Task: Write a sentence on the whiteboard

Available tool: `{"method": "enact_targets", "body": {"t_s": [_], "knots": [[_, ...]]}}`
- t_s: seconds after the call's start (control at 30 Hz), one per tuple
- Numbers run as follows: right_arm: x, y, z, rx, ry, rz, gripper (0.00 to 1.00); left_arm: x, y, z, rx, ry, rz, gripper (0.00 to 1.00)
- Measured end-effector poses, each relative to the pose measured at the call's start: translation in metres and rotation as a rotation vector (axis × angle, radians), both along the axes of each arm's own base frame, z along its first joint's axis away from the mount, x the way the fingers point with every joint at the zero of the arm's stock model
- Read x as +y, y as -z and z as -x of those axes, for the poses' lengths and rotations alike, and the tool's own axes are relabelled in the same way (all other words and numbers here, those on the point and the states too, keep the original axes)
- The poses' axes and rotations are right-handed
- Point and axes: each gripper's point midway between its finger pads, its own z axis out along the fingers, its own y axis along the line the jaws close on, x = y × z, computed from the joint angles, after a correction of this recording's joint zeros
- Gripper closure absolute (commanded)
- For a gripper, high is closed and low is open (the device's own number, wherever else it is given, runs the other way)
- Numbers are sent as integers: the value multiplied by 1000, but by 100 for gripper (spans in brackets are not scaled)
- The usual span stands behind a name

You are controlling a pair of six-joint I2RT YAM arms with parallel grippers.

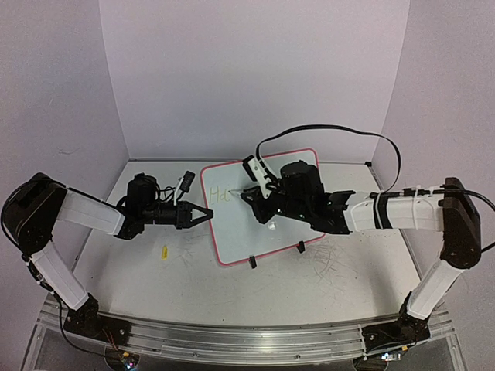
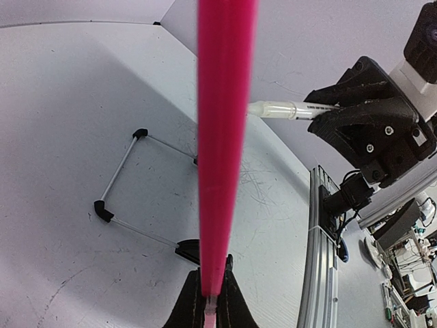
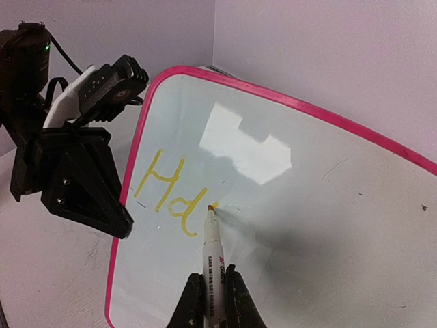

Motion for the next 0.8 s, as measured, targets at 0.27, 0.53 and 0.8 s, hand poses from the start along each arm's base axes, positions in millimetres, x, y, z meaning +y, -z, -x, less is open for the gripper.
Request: {"method": "enact_targets", "body": {"t_s": [0.27,0.53,0.8], "knots": [[0,2,1,14,2,-1,100,0,0,0,0,0,0,100],[2,20,14,57,-11,15,100,-1,-1,-1,1,-1,-1,100],[2,37,27,95,-30,45,100,-1,-1,-1,4,-1,-3,100]]}}
